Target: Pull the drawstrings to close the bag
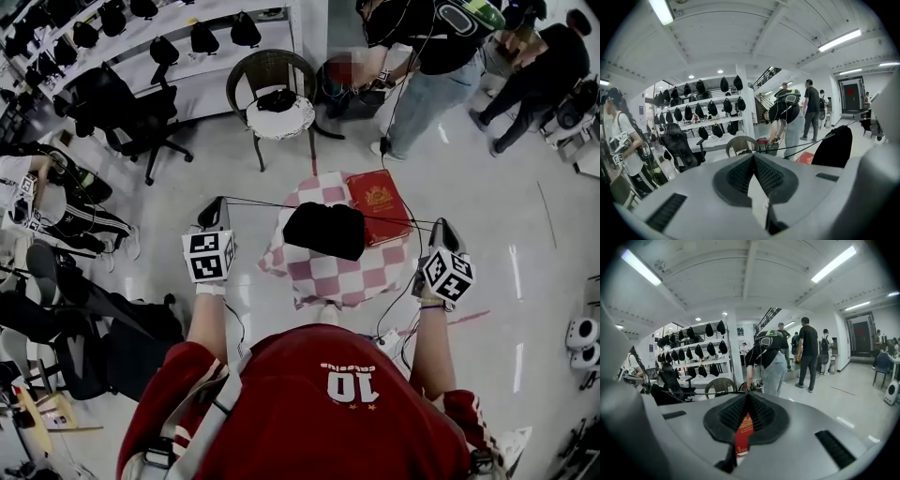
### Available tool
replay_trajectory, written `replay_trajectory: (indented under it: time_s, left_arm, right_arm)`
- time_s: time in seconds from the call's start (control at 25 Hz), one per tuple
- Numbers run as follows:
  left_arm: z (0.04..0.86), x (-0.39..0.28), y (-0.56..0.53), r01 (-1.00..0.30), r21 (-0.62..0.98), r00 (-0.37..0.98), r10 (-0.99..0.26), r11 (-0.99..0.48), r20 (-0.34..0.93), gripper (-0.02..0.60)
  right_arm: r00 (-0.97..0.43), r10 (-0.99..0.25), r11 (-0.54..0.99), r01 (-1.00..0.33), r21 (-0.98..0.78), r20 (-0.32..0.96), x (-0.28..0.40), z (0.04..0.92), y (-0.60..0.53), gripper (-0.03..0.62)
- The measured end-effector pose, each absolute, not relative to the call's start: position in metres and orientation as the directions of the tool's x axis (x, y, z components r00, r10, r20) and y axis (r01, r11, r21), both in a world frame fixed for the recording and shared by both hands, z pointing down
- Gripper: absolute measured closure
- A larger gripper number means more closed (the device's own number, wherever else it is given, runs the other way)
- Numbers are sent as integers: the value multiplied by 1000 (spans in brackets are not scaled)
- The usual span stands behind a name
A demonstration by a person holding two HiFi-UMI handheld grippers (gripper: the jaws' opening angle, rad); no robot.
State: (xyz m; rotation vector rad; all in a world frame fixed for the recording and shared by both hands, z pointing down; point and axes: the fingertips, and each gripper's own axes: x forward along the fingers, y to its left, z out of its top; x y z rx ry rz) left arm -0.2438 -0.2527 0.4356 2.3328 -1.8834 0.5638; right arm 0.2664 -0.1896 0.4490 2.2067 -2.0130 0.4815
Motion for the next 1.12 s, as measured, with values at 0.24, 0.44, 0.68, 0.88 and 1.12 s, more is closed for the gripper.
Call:
replay_trajectory:
  time_s: [0.24, 0.44, 0.68, 0.88, 1.12]
  left_arm:
    - [442, -244, -268, -963, -148, 161, -923, -224, 351, 572]
    - [452, -239, -285, -966, -137, 156, -914, -220, 374, 572]
    - [487, -224, -307, -966, -90, 179, -881, -241, 438, 572]
    - [525, -204, -318, -963, -41, 209, -836, -266, 507, 572]
    - [570, -175, -322, -947, -20, 246, -763, -321, 597, 572]
  right_arm:
    - [59, -946, -103, -987, -124, 319, 273, 456, -209, 582]
    - [45, -937, -99, -985, -140, 346, 281, 468, -231, 582]
    - [30, -917, -98, -983, -153, 397, 293, 499, -255, 582]
    - [31, -885, -121, -979, -165, 464, 310, 536, -254, 582]
    - [11, -844, -131, -973, -188, 536, 320, 576, -248, 582]
